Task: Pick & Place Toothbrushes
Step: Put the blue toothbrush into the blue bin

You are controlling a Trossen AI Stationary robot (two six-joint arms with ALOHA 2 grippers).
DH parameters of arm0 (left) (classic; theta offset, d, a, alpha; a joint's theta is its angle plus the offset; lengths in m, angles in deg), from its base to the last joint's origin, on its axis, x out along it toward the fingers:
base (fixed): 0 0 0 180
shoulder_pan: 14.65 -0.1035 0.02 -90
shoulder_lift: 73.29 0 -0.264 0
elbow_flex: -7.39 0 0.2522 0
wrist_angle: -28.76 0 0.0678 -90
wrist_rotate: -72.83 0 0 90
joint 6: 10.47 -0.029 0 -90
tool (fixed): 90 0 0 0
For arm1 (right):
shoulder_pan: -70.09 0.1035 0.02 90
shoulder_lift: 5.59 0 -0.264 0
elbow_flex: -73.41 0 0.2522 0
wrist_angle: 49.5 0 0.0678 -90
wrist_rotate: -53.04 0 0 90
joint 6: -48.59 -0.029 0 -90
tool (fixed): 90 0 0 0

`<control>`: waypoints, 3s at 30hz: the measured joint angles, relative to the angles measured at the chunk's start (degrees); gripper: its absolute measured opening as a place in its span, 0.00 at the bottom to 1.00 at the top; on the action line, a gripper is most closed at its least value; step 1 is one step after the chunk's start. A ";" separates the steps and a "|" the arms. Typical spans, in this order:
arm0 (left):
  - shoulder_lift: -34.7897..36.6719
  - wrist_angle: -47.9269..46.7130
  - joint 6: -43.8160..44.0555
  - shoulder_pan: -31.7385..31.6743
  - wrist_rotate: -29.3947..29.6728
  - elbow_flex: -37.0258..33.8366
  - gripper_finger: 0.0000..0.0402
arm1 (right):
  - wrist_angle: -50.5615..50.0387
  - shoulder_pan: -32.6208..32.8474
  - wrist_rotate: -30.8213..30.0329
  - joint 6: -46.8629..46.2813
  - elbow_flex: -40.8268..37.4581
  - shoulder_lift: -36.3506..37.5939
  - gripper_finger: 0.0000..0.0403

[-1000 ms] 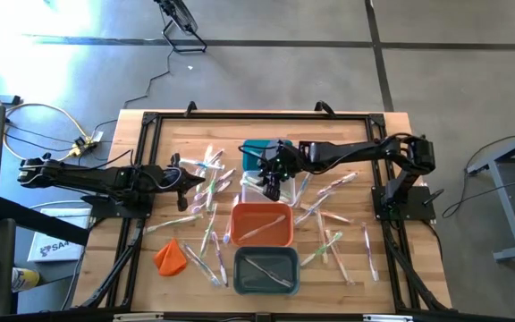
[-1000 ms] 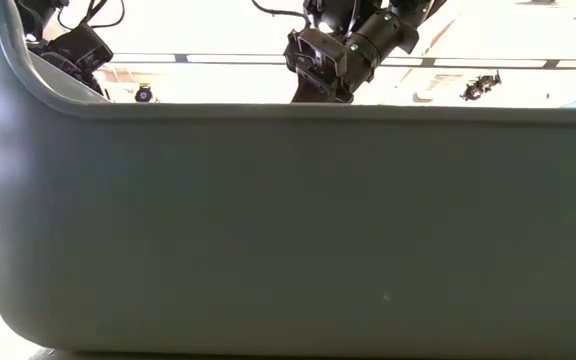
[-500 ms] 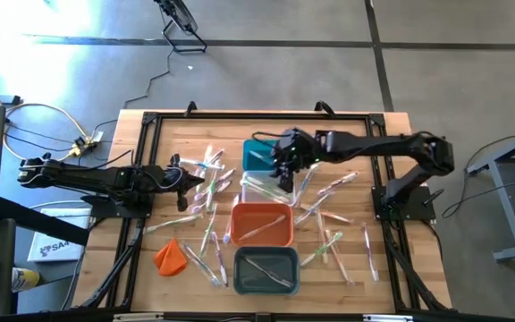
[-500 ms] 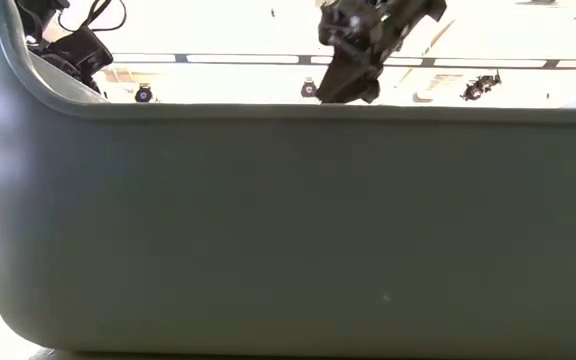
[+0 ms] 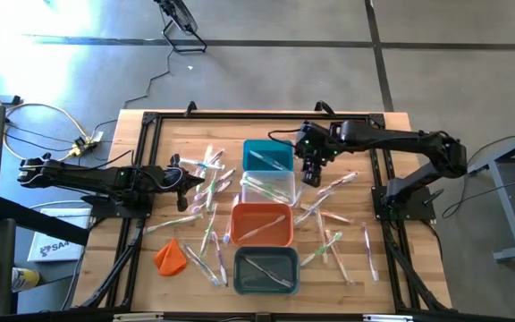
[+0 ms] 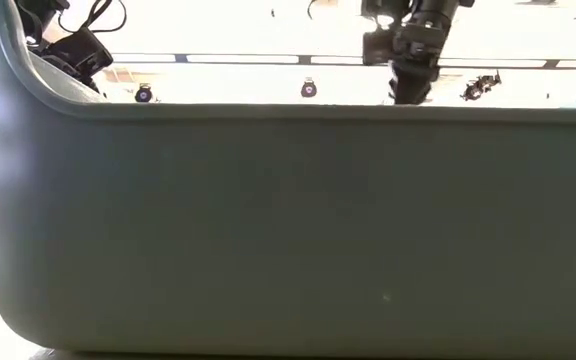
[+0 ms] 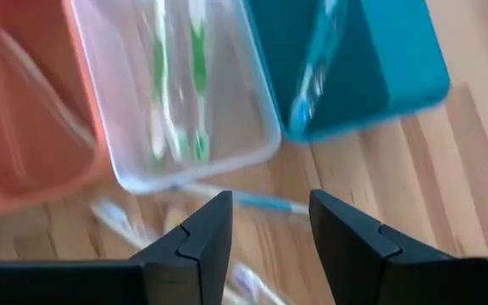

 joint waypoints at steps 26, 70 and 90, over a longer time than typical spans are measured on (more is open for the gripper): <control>-0.02 -0.48 1.51 -0.02 0.00 0.00 0.00 | 3.69 3.07 1.84 18.42 -8.73 -0.04 0.37; -0.02 -0.58 1.53 -0.02 0.09 0.00 0.00 | 21.13 1.78 -3.44 30.34 -18.80 -11.93 0.37; -0.01 -0.68 3.02 -0.02 0.08 0.00 0.00 | 14.66 1.80 -3.05 33.21 -18.71 -14.21 0.16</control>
